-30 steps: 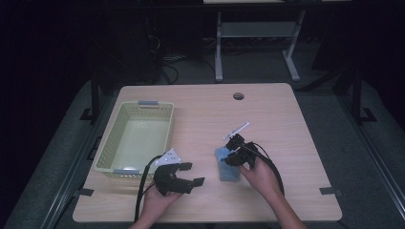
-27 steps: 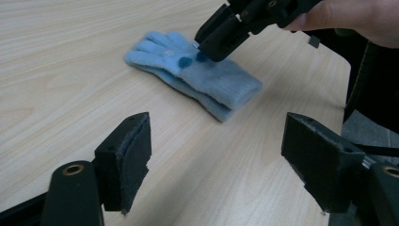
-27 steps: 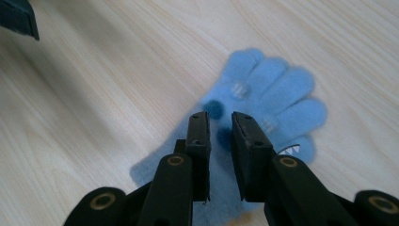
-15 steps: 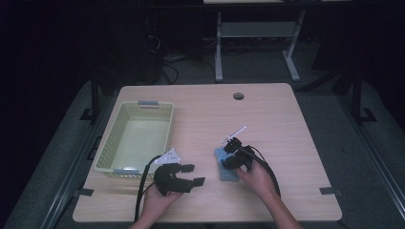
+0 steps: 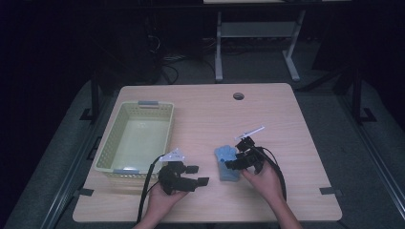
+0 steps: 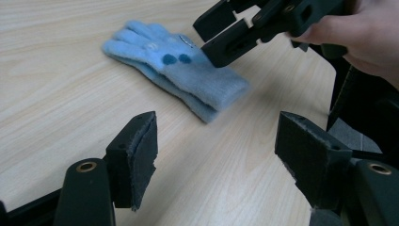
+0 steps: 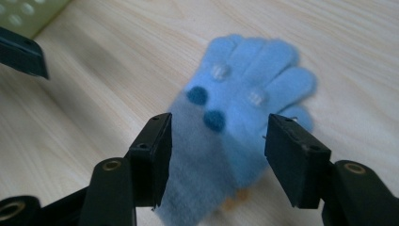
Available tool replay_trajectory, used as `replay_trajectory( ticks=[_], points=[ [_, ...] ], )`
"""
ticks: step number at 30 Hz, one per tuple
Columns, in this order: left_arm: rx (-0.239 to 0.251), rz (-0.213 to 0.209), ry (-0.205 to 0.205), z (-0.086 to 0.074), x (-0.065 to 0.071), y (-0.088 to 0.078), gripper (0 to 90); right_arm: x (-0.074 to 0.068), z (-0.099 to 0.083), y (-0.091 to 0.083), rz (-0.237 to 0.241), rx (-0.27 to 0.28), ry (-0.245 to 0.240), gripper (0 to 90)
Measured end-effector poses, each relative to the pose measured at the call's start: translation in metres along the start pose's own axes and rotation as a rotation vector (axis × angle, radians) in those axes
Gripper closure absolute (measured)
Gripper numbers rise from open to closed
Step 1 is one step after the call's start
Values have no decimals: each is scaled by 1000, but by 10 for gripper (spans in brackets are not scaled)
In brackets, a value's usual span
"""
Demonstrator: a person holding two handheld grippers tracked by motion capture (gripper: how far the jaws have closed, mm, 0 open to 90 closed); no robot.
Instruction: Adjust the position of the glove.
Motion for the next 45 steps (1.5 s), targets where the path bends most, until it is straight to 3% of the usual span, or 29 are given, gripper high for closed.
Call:
replay_trajectory(
  ticks=[5,6,11,16,19,23,27,33,45],
  points=[
    [-13,-3,-29,6,4,8,313,5,-7,-9,4,32,41,387],
    [-21,8,-59,9,4,13,320,7,-10,-13,13,46,61,380],
    [-46,-28,-198,15,2,29,341,11,-16,-19,68,94,111,378],
    [-88,-39,-256,16,2,43,363,13,-21,-19,107,138,152,383],
    [-100,-36,-265,17,1,47,389,14,-24,-19,111,154,167,400],
    [-112,-60,-291,17,3,53,414,15,-29,-15,132,157,194,404],
    [-114,-78,-289,17,5,56,429,16,-33,-12,153,163,216,404],
    [-139,-68,-310,15,3,64,440,17,-36,-9,180,181,251,411],
    [-168,-40,-320,10,2,75,487,16,-38,4,188,163,258,452]
  ],
)
Point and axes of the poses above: each handheld gripper's, and its own axes: y roughly forward along the jaws, z roughly out of its top, x roughly to its right, the point moved 8 cm from there along y, roughly forward along the jaws, and after that the axes turned 13 degrees about z, right-handed, at the moved point
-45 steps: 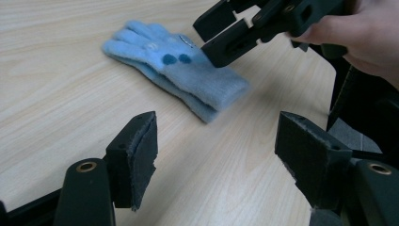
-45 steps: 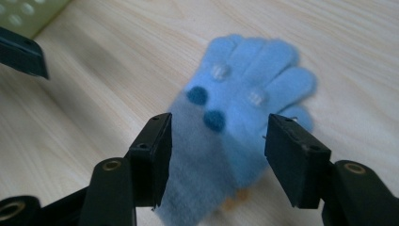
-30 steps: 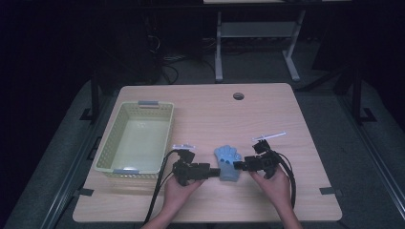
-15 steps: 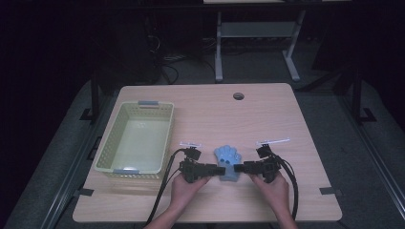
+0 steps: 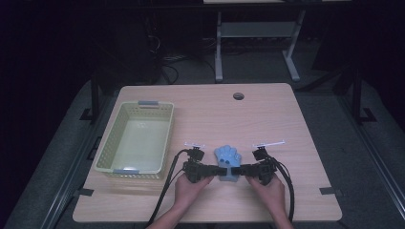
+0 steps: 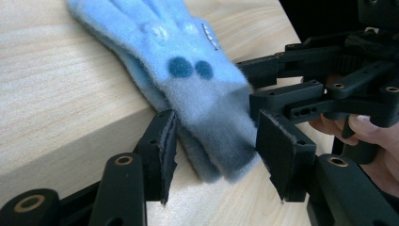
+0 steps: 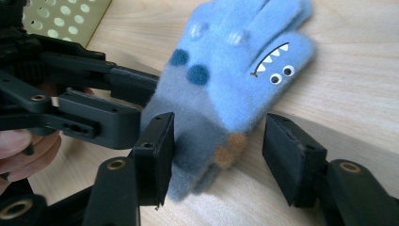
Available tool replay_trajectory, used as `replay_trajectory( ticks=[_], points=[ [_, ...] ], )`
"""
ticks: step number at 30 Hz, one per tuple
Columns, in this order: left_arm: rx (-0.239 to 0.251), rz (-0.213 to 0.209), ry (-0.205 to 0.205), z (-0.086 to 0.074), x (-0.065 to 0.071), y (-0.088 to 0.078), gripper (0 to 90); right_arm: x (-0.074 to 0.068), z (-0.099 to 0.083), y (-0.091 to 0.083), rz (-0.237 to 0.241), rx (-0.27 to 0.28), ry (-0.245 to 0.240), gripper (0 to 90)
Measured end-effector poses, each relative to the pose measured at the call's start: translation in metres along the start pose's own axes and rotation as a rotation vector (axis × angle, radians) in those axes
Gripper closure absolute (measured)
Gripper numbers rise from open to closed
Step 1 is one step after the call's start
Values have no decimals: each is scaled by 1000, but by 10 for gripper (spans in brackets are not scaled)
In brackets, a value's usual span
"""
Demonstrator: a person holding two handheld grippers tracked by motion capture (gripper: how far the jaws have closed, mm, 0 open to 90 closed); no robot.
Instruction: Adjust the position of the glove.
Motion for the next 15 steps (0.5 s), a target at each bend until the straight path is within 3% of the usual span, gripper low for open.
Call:
replay_trajectory(
  ticks=[7,15],
  points=[
    [5,-8,-17,0,-3,3,541,-2,0,5,6,8,-9,517],
    [10,-33,-43,1,-4,7,603,-3,-1,9,28,42,14,595]
  ],
)
Point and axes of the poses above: each handheld gripper's, and its own axes: y roughly forward along the jaws, z roughly out of its top, x roughly to its right, the point moved 8 cm from there along y, roughly forward along the jaws, and after that the axes turned 13 degrees about z, right-handed, at the moved point
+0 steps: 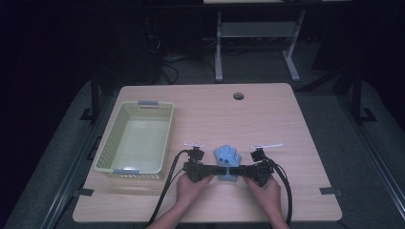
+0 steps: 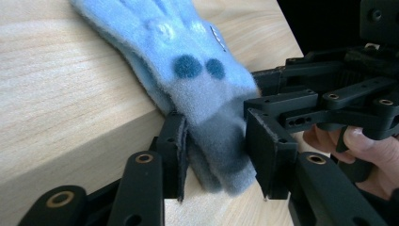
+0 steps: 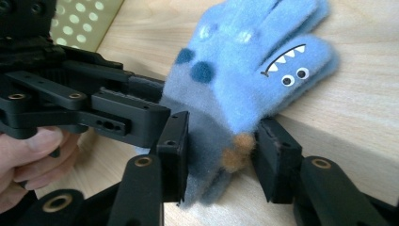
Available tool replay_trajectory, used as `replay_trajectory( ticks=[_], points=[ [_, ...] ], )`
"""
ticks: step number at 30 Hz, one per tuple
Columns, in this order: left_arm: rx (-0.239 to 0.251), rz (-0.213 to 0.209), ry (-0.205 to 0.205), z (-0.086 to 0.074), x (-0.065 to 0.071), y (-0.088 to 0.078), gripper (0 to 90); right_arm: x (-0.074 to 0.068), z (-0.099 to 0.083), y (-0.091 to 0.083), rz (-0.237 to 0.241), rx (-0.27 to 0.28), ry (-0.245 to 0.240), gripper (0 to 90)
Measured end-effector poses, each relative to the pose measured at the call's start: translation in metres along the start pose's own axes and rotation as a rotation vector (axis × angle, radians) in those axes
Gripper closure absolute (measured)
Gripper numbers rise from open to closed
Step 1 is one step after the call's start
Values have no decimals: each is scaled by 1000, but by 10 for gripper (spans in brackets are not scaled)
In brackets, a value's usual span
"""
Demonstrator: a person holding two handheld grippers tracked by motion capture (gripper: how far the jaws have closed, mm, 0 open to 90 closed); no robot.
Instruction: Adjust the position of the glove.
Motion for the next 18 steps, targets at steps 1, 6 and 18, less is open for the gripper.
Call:
replay_trajectory(
  ticks=[1,6,18],
  points=[
    [1,-2,0,0,0,0,610,0,0,0,4,3,1,602],
    [0,-11,-10,1,-1,2,646,0,-1,2,24,10,17,642],
    [-19,-89,-51,3,-6,3,753,0,1,2,82,19,18,730]
  ],
)
Point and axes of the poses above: each handheld gripper's, and its own axes: y roughly forward along the jaws, z roughly out of its top, x roughly to its right, the point moved 8 cm from there along y, roughly forward along the jaws, and after that the axes turned 13 degrees about z, right-handed, at the moved point
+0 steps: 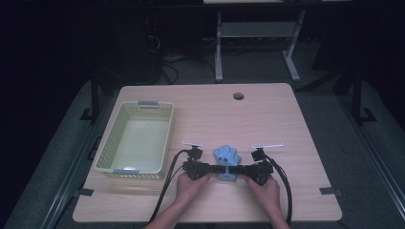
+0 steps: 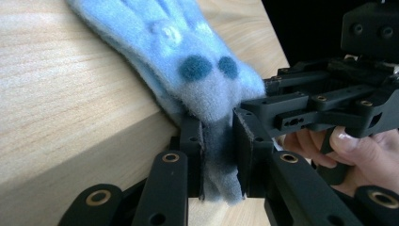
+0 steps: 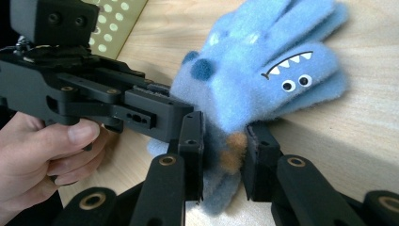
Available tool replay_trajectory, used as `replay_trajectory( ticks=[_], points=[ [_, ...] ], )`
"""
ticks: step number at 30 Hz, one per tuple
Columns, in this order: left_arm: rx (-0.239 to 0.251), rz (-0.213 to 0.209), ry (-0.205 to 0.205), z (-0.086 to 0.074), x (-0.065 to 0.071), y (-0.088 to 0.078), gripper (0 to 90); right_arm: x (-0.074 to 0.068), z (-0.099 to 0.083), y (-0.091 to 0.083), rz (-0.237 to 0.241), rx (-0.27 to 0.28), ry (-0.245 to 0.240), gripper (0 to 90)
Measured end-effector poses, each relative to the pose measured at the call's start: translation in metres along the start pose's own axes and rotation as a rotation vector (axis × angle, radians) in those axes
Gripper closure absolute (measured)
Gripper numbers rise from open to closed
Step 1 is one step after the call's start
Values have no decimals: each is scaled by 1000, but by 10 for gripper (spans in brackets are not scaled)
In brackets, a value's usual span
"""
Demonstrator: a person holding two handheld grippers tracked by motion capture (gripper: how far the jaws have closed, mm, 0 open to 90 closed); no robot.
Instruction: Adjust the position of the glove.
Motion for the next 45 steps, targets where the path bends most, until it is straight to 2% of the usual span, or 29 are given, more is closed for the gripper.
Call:
replay_trajectory(
  ticks=[6,15,25,32,37,40,45],
  points=[
    [5,-7,8,1,1,-1,767,-3,1,0,-8,1,-12,742],
    [23,3,47,2,6,-8,771,-9,2,-2,-14,-6,-39,747],
    [60,3,106,9,19,-26,771,-28,11,-7,-11,10,-93,747],
    [91,2,132,18,26,-43,771,-43,21,-11,0,32,-118,747],
    [101,-2,116,20,27,-51,770,-52,27,-9,6,30,-128,748],
    [115,-3,137,23,27,-57,770,-57,31,-8,11,32,-147,747],
    [122,-14,129,28,28,-67,770,-65,38,-7,21,30,-158,747]
  ],
)
Point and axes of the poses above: each handheld gripper's, and its own axes: y roughly forward along the jaws, z roughly out of its top, x roughly to its right, the point moved 8 cm from there along y, roughly forward along the jaws, and after that the axes turned 13 degrees about z, right-handed, at the moved point
